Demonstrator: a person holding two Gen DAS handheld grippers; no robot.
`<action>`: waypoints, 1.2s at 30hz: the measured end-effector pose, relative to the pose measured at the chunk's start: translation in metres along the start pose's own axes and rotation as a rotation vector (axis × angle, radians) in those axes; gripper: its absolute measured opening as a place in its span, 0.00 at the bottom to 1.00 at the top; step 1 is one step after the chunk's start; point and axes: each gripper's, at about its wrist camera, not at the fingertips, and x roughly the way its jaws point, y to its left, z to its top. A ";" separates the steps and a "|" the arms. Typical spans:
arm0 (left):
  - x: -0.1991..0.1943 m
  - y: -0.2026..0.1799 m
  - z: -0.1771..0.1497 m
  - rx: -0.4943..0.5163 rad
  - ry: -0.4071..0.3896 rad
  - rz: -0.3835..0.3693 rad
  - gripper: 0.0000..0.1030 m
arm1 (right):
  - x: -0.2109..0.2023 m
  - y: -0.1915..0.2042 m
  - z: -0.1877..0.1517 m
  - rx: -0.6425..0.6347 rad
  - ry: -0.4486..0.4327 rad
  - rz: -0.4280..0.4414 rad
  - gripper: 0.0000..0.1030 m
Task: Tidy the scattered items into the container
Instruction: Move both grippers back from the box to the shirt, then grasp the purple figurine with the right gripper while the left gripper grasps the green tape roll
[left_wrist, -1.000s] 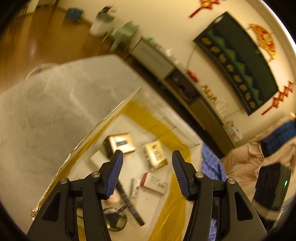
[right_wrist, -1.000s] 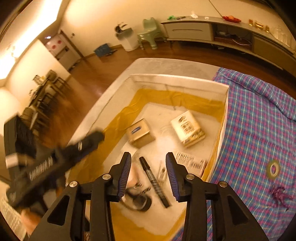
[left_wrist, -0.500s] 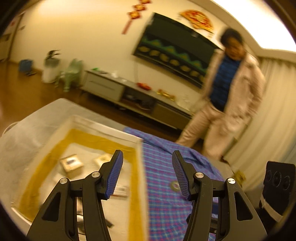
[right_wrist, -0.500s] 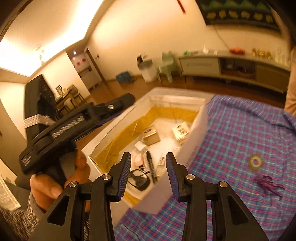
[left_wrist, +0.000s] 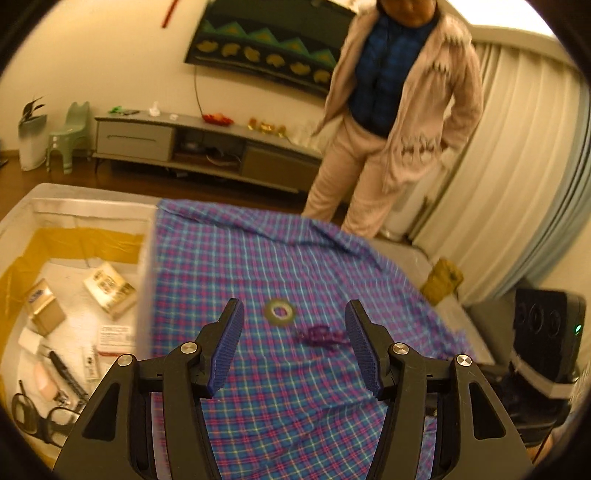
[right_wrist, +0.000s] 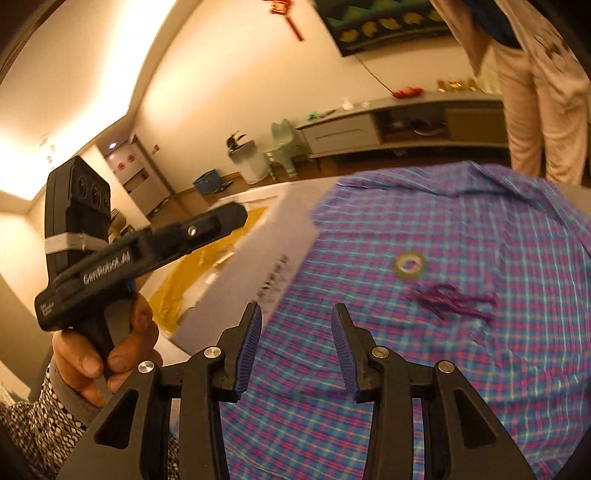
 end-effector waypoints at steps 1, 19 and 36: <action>0.007 -0.004 -0.002 0.011 0.017 0.002 0.58 | -0.001 -0.007 -0.002 0.008 0.002 -0.003 0.40; 0.142 -0.013 -0.017 0.062 0.213 0.135 0.58 | 0.051 -0.102 0.008 -0.009 0.172 -0.208 0.52; 0.230 -0.013 -0.015 0.121 0.255 0.175 0.63 | 0.118 -0.120 0.006 -0.342 0.293 -0.298 0.48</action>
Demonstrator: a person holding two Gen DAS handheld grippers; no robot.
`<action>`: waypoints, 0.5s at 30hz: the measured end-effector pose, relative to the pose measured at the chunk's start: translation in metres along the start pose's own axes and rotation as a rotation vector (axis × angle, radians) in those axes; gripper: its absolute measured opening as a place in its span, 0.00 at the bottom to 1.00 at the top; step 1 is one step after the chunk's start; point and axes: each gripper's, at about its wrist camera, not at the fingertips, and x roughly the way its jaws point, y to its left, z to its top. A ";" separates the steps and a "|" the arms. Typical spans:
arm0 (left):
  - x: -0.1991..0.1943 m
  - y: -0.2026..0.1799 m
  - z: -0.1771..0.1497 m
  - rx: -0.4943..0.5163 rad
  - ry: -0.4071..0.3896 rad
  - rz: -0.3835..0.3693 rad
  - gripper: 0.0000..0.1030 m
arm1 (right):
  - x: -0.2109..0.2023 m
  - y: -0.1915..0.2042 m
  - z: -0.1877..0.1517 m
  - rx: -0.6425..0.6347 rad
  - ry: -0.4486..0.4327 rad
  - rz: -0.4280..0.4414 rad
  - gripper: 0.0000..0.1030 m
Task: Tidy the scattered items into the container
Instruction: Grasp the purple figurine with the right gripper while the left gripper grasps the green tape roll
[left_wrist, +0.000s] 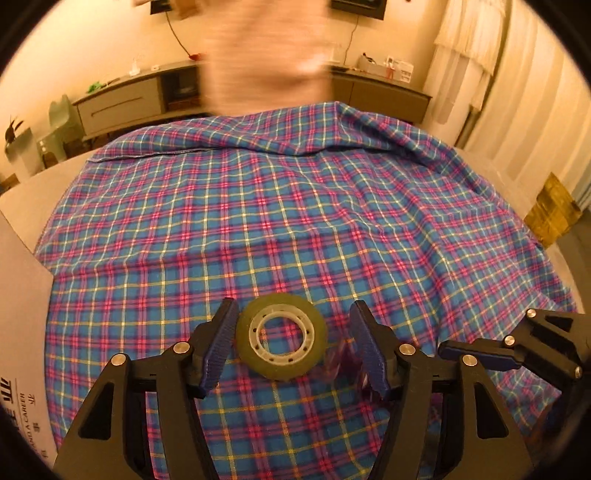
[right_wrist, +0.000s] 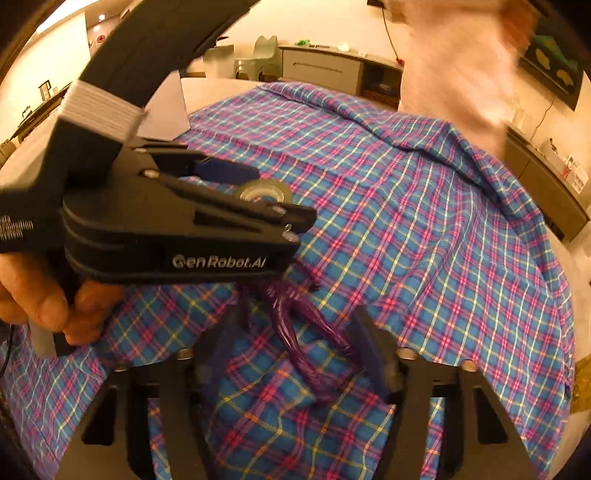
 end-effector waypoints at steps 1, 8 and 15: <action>-0.001 0.002 0.000 0.001 0.002 -0.009 0.64 | 0.000 -0.003 0.001 0.008 0.003 -0.008 0.34; -0.006 -0.003 -0.005 0.053 0.023 0.050 0.66 | -0.002 -0.001 0.000 0.047 0.021 0.041 0.34; -0.004 -0.001 -0.008 0.095 0.029 0.078 0.63 | 0.002 0.008 0.002 0.024 0.016 0.025 0.38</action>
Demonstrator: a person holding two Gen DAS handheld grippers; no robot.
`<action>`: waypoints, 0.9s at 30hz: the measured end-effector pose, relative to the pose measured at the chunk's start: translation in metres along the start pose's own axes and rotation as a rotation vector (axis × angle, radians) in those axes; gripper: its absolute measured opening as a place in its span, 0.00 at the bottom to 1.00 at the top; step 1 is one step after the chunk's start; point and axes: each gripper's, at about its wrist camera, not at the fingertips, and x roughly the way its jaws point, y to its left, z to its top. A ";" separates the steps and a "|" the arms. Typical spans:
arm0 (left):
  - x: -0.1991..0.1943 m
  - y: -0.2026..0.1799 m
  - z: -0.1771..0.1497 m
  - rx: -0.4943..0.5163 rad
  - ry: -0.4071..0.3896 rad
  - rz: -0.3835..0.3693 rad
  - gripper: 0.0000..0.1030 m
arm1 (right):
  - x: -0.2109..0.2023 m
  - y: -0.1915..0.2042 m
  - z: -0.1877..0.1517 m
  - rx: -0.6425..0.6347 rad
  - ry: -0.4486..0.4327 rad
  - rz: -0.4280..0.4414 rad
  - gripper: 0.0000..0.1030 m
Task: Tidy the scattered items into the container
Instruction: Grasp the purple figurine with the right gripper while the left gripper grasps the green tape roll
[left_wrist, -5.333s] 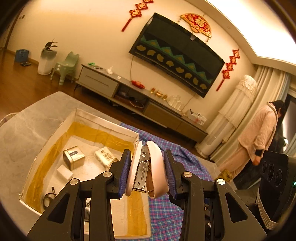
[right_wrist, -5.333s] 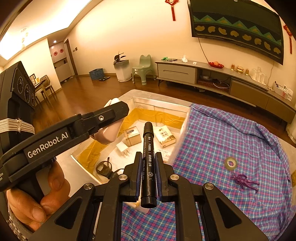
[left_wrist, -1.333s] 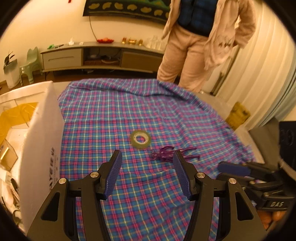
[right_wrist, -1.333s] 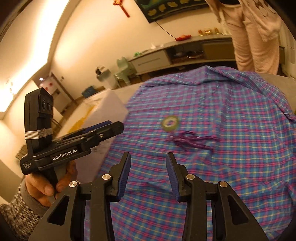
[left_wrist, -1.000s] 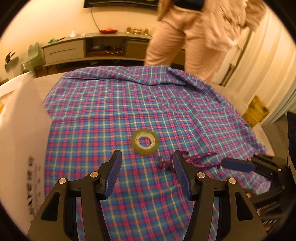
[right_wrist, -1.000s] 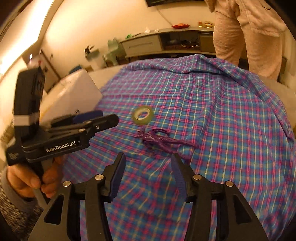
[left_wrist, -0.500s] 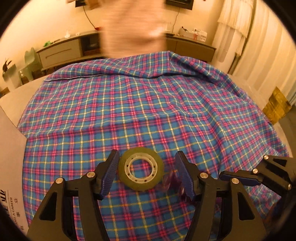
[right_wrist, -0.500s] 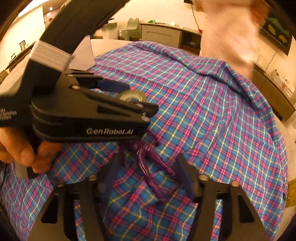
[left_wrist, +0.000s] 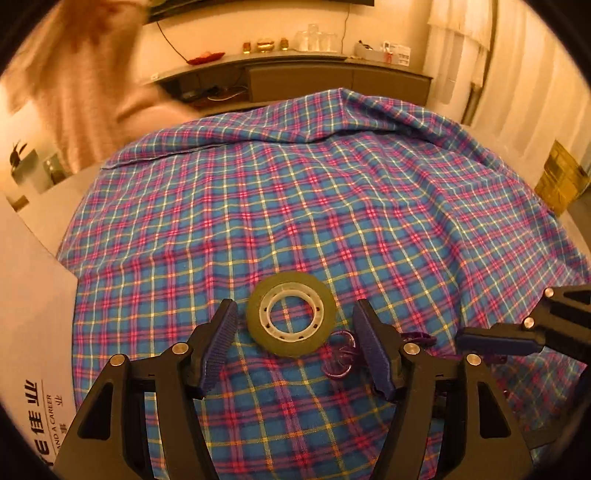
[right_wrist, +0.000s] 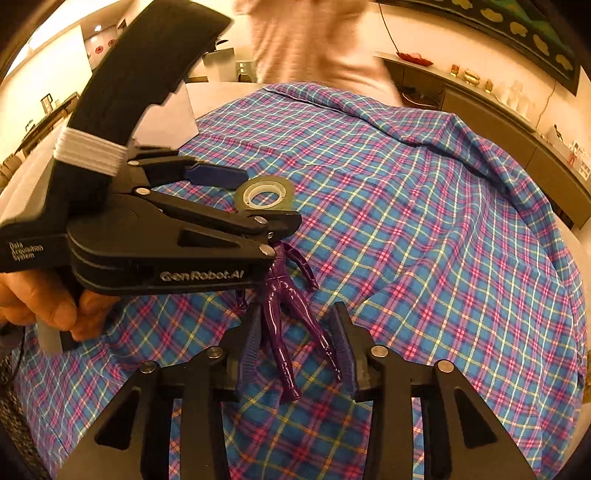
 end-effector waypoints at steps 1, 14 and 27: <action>0.000 -0.001 0.000 0.009 0.001 -0.009 0.57 | 0.000 0.000 0.001 0.012 0.007 0.010 0.37; -0.008 0.028 0.000 -0.142 0.009 -0.114 0.49 | -0.007 0.011 -0.004 0.051 0.045 0.056 0.27; -0.009 0.023 0.001 -0.104 -0.007 -0.058 0.47 | -0.020 0.017 -0.012 0.089 0.055 0.074 0.27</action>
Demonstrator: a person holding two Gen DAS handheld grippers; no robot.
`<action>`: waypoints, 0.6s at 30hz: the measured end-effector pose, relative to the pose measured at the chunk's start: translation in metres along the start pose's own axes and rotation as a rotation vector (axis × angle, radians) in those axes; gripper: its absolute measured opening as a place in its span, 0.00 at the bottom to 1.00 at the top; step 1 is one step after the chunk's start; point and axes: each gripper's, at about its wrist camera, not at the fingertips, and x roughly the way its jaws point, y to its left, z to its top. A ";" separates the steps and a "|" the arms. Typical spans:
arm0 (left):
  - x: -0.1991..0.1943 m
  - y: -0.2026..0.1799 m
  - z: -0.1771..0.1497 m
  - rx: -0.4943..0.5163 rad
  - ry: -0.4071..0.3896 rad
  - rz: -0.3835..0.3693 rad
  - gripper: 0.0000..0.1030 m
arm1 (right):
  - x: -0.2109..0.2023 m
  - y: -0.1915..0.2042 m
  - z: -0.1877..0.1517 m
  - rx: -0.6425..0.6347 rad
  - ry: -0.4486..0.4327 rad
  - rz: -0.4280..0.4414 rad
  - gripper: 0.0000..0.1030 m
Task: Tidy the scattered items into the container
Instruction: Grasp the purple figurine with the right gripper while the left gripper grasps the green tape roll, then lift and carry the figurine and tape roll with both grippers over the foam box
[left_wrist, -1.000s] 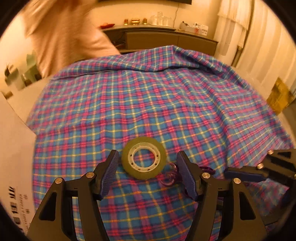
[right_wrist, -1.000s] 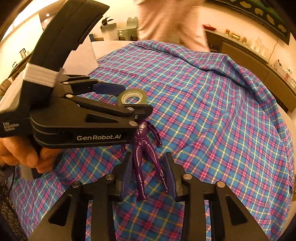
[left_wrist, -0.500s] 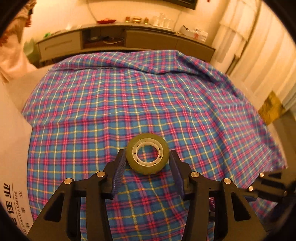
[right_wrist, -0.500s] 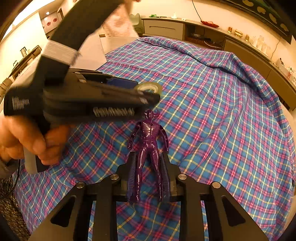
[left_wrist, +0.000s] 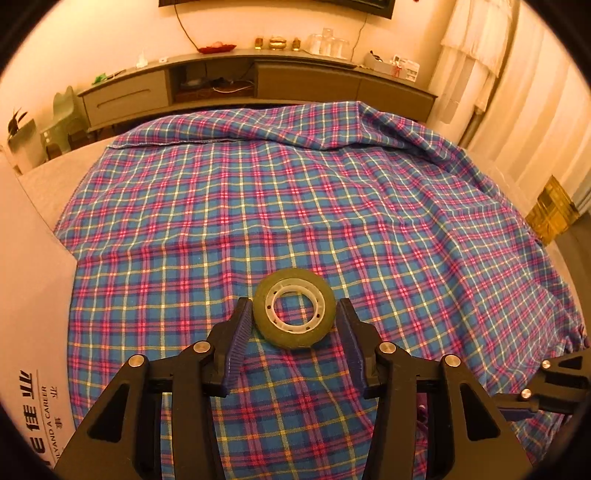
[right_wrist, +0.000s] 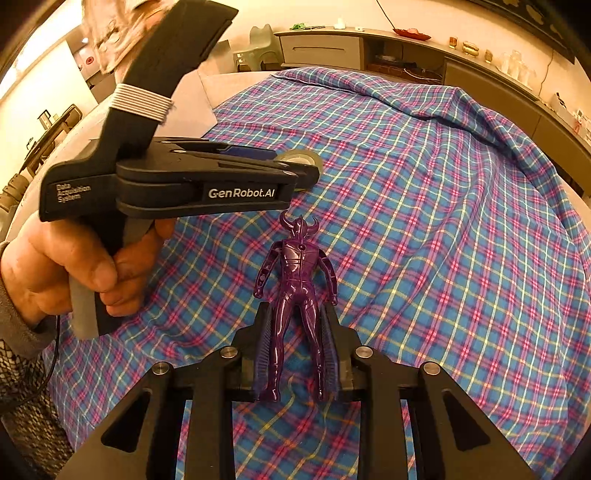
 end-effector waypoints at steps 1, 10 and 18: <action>-0.001 0.000 0.001 -0.002 -0.003 -0.001 0.47 | -0.002 0.001 0.000 0.004 -0.004 -0.001 0.27; -0.023 0.003 0.006 -0.032 -0.047 -0.003 0.47 | -0.017 0.001 -0.001 0.042 -0.034 0.009 0.27; -0.050 0.010 0.011 -0.066 -0.080 0.004 0.47 | -0.027 -0.008 -0.005 0.085 -0.057 0.042 0.27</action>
